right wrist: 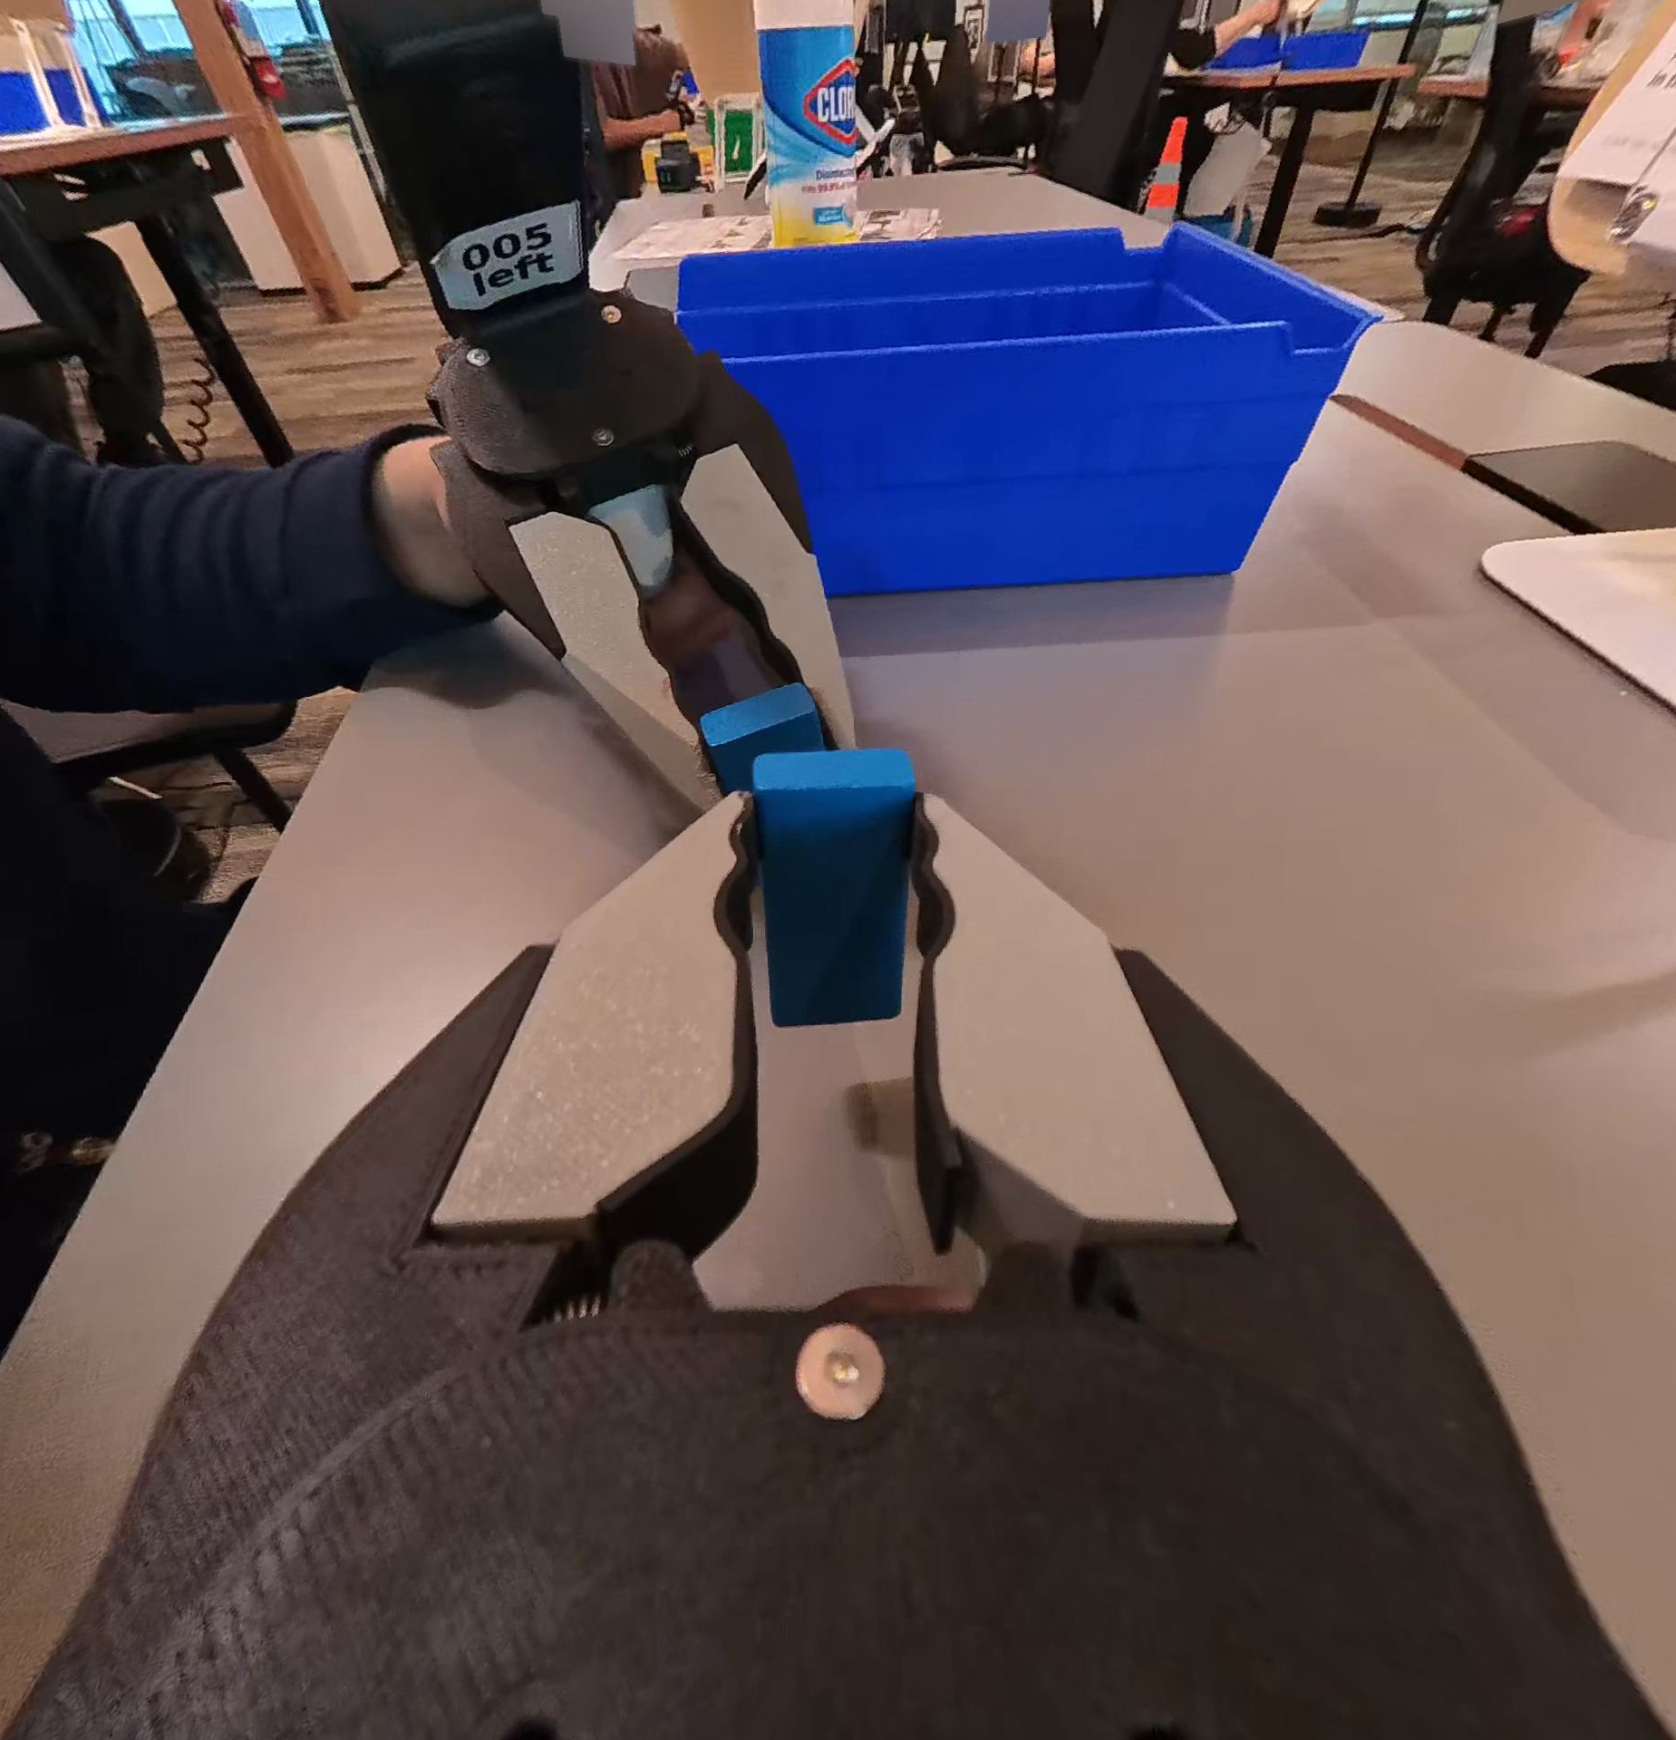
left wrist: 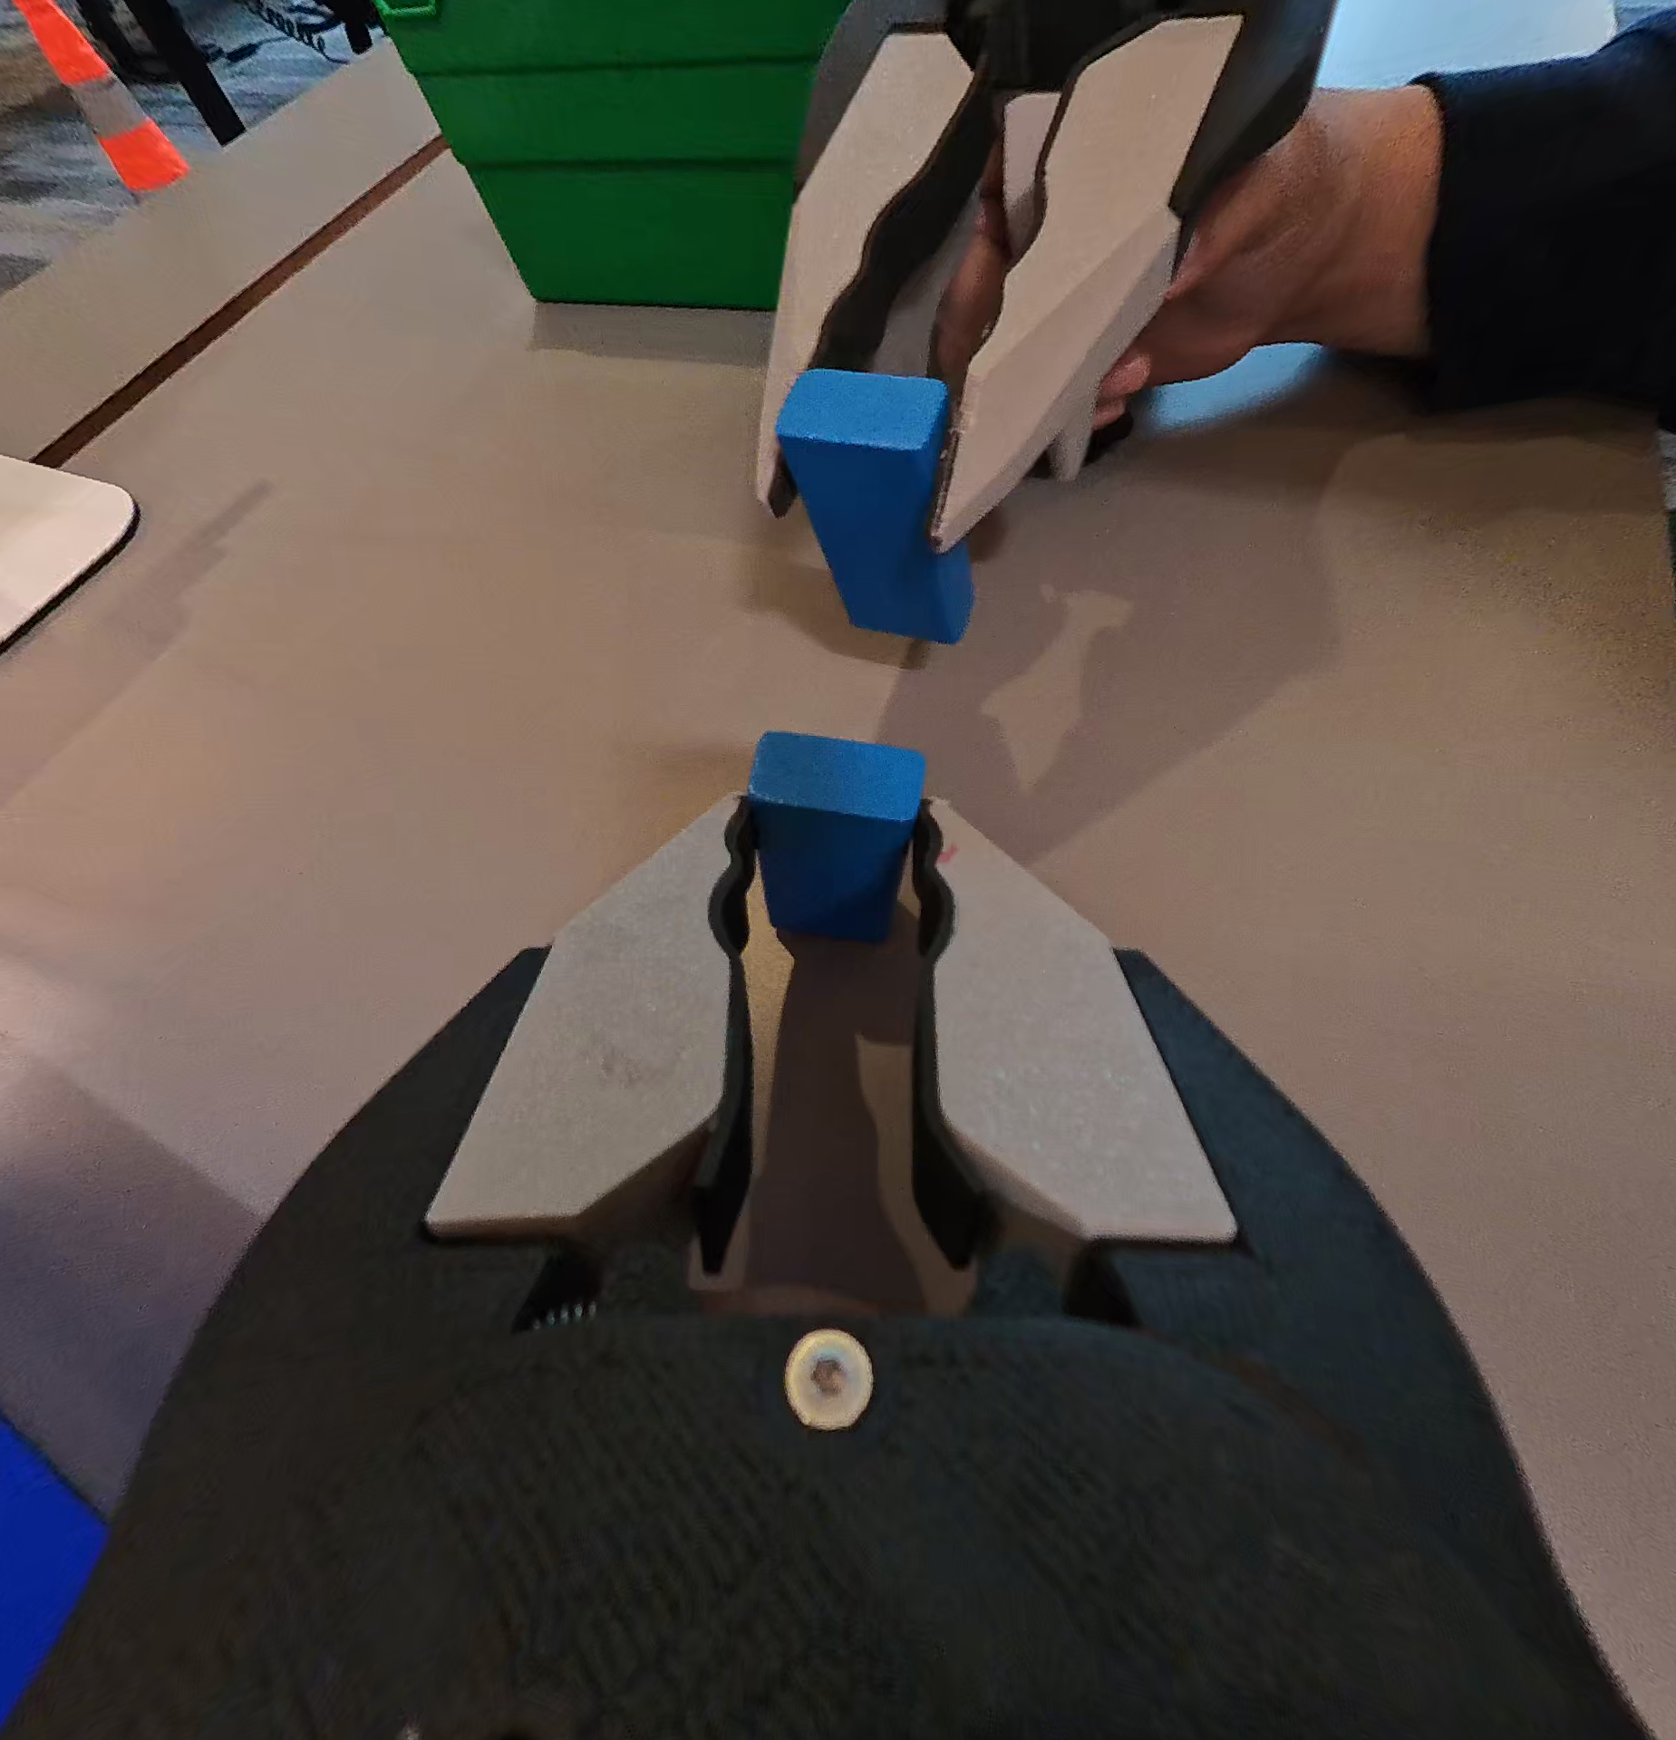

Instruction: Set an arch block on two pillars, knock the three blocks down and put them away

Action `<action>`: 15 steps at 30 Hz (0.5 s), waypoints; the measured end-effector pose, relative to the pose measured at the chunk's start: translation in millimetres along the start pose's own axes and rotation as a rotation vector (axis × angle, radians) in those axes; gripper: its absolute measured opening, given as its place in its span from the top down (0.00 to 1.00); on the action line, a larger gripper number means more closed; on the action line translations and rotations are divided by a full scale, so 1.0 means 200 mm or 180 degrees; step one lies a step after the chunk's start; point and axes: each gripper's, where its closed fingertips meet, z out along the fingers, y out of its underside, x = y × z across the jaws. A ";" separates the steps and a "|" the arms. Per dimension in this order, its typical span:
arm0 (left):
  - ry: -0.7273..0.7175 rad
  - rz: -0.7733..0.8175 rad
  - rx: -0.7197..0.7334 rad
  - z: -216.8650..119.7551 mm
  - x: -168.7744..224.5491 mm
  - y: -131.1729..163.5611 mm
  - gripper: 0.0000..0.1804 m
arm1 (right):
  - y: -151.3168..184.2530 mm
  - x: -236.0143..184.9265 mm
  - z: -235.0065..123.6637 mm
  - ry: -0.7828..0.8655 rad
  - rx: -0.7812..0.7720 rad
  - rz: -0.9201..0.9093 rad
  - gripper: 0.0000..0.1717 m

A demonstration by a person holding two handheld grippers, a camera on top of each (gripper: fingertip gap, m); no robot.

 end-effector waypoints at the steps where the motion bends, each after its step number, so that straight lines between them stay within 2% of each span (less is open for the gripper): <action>1: 0.0002 -0.0034 -0.0003 0.00 -0.01 0.00 0.83 | 0.01 0.00 0.00 -0.0013 -0.0022 0.0040 0.83; 8: 0.0018 -0.0186 -0.0013 0.00 -0.03 0.01 0.83 | 0.03 0.00 0.02 -0.0089 -0.0139 0.0164 0.83; 15: 0.0279 -0.0226 -0.0011 0.02 -0.01 0.00 0.83 | 0.09 0.00 0.03 -0.0123 -0.0386 0.0100 0.83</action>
